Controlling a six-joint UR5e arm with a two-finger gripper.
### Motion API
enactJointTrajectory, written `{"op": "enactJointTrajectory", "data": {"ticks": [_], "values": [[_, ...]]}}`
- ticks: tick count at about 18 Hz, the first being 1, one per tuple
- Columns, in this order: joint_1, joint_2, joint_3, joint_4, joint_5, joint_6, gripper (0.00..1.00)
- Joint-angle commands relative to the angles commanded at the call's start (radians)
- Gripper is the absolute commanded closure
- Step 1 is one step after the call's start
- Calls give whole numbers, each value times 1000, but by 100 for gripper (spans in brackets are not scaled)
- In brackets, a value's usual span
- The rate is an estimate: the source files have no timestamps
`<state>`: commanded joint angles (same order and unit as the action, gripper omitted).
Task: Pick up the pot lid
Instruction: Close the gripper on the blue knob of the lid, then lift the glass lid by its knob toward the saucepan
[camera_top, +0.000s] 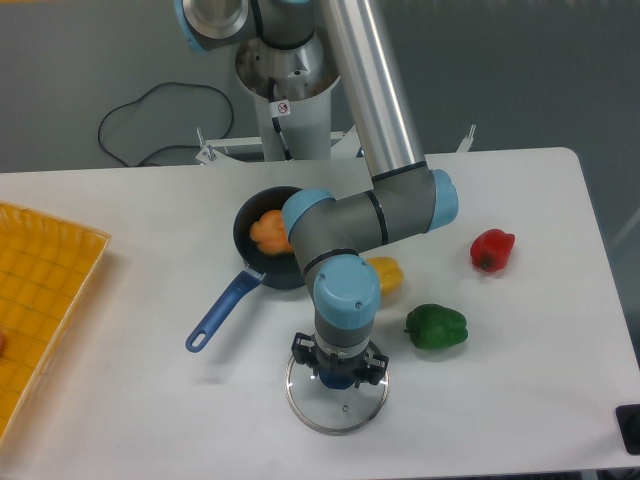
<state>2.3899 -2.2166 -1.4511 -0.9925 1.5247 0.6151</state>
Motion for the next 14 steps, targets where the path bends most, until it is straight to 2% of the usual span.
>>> {"op": "enactJointTrajectory", "data": {"ticks": [7, 14], "values": [[0, 15, -2, -2, 12, 0, 50], [3, 72, -5, -24, 11, -2, 50]]}}
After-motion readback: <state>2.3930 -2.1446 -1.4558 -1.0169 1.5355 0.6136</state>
